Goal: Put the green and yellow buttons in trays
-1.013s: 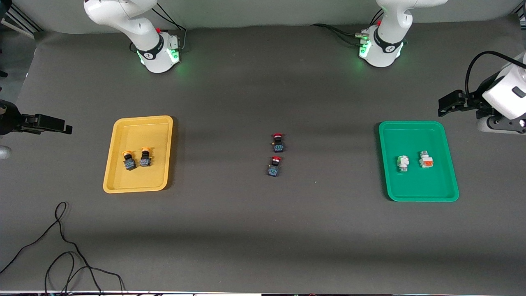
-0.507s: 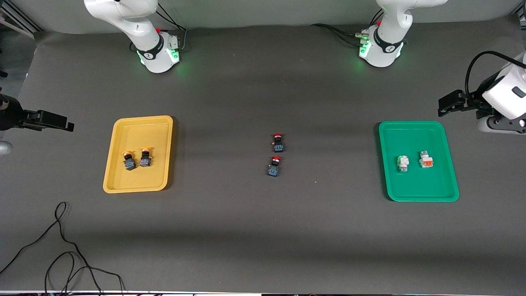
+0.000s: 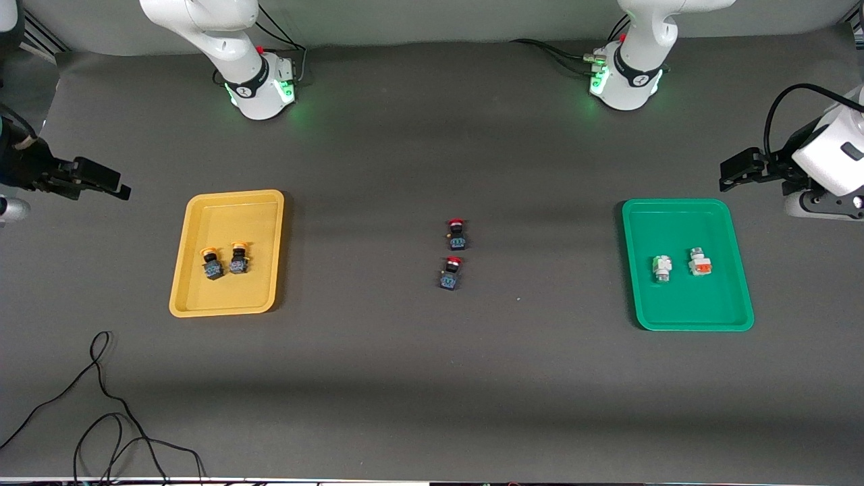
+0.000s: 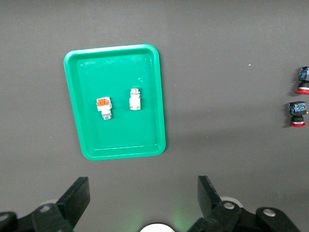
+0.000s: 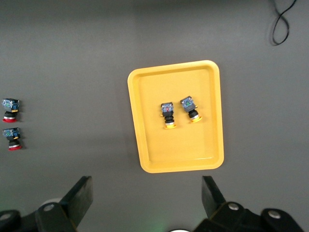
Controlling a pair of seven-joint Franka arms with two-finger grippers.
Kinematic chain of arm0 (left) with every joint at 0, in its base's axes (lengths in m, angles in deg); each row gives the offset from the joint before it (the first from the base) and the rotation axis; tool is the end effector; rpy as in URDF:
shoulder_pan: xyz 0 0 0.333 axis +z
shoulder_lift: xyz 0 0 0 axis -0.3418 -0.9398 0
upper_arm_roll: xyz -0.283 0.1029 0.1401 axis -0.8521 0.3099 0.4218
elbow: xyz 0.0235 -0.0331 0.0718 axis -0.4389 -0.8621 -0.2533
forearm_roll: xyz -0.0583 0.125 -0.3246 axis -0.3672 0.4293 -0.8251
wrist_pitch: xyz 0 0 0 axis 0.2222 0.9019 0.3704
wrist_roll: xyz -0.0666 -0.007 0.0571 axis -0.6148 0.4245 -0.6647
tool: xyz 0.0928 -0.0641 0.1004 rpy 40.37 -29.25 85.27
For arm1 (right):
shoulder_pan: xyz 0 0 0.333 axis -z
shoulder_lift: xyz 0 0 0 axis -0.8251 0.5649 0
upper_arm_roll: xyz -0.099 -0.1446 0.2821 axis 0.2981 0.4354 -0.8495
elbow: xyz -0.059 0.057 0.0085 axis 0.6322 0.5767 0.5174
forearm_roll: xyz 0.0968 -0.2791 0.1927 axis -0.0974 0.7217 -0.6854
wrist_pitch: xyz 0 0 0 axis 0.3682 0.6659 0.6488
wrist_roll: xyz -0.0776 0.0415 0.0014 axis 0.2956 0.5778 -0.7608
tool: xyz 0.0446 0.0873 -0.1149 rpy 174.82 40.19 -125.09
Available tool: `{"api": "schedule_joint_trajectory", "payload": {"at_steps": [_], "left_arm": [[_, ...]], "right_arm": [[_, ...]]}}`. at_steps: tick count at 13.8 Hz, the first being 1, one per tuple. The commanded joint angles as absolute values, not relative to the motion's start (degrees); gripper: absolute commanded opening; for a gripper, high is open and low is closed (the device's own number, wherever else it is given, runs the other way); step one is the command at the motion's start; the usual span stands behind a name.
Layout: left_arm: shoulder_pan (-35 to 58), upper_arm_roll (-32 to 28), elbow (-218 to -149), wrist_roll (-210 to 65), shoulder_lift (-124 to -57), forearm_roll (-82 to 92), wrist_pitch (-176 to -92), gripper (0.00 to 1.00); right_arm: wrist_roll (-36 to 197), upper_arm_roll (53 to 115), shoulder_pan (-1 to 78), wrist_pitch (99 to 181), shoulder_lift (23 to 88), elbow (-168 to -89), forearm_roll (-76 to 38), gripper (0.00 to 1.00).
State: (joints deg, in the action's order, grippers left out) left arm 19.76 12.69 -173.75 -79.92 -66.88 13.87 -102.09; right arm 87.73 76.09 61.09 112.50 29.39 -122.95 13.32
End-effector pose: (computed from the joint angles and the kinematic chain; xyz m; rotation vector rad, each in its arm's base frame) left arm 0.5080 -0.0343 0.5782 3.1269 -0.1318 -0.1661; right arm 0.4928 -0.0123 0.5924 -3.0624 0.1404 0.0718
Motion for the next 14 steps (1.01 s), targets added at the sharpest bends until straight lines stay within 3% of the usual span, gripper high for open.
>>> {"api": "schedule_joint_trajectory", "payload": {"at_steps": [1,5,14], "left_arm": [[18.8,13.3,-173.2,-79.5,-66.7,14.2,-101.6,1.0],[18.8,13.3,-173.2,-79.6,-66.7,14.2,-101.7,1.0],[18.8,13.4,-173.1,-79.7,-66.8,14.4,-101.9,1.0]], "right_arm": [[88.6,75.5,62.4,114.8,25.8,-123.6,15.6,1.0],[88.2,76.6,62.5,114.1,23.3,-123.1,13.4,1.0],[86.2,76.3,61.8,116.0,24.4,-122.9,14.1,1.0]]}}
